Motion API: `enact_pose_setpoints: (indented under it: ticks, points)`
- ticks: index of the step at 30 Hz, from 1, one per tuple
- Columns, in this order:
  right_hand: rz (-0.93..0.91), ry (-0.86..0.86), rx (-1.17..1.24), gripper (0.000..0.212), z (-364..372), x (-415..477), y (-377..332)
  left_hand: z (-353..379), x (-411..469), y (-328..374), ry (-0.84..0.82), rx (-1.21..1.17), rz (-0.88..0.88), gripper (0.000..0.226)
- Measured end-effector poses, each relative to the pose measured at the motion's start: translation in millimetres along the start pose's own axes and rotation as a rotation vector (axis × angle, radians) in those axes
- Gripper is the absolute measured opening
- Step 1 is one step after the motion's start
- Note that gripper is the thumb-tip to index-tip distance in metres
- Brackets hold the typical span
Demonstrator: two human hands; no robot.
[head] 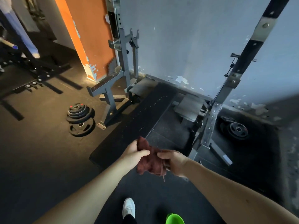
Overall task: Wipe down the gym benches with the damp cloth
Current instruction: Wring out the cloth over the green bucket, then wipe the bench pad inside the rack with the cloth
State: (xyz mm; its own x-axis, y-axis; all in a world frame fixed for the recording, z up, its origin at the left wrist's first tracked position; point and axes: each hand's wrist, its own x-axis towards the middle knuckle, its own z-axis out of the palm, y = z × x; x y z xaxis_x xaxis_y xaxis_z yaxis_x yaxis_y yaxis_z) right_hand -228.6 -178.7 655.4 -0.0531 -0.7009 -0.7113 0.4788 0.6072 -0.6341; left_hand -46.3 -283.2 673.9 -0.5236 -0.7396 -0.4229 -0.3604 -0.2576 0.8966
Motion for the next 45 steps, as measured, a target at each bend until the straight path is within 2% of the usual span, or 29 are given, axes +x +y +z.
enact_pose_setpoints:
  ticks: [3, 6, 10, 16, 20, 24, 29, 31, 33, 36, 41, 45]
  points:
    - [0.002, 0.018, -0.036, 0.045, 20.1, 27.3, -35.0, -32.8, 39.2, 19.8, -0.042, 0.093, 0.072, 0.033]
    - [0.001, -0.001, -0.088, 0.048, 37.7, 51.8, -70.3, -61.8, 77.1, 40.5, -0.104, 0.163, 0.156, 0.028]
    - [0.023, 0.03, -0.109, 0.042, 56.5, 79.1, -111.2, -91.4, 115.1, 68.6, -0.119, 0.318, 0.246, 0.008]
    - [-0.031, 0.174, -0.096, 0.031, 59.0, 115.8, -158.8, -102.5, 170.4, 97.2, -0.012, 0.448, 0.335, 0.024]
    - [-0.053, 0.167, -0.031, 0.019, 42.2, 148.1, -189.6, -94.4, 215.5, 114.6, 0.071, 0.487, 0.296, 0.028]
    - [-0.091, 0.15, 0.039, 0.022, 10.7, 189.6, -229.4, -78.0, 277.4, 130.8, 0.1, 0.506, 0.236, 0.031]
    - [-0.101, 0.151, 0.149, 0.024, -45.8, 241.9, -297.7, -39.2, 361.2, 162.5, 0.153, 0.312, 0.105, 0.047]
    - [-0.078, 0.173, 0.162, 0.023, -73.3, 257.6, -326.1, -20.2, 394.8, 173.4, 0.174, 0.241, 0.054, 0.046]
    - [-0.056, 0.196, 0.155, 0.02, -101.8, 271.9, -351.9, -0.3, 426.6, 180.8, 0.143, 0.19, 0.003, 0.045]
    - [-0.04, 0.243, 0.164, 0.019, -141.8, 303.4, -382.4, 28.3, 473.3, 187.3, 0.044, 0.14, -0.064, 0.056]
    - [0.004, 0.299, 0.116, 0.014, -196.2, 368.0, -408.7, 65.5, 554.2, 186.6, 0.026, 0.151, -0.053, 0.057]
    - [0.033, 0.249, 0.048, 0.035, -228.8, 412.5, -420.4, 82.4, 617.2, 177.5, -0.024, 0.22, -0.036, 0.06]
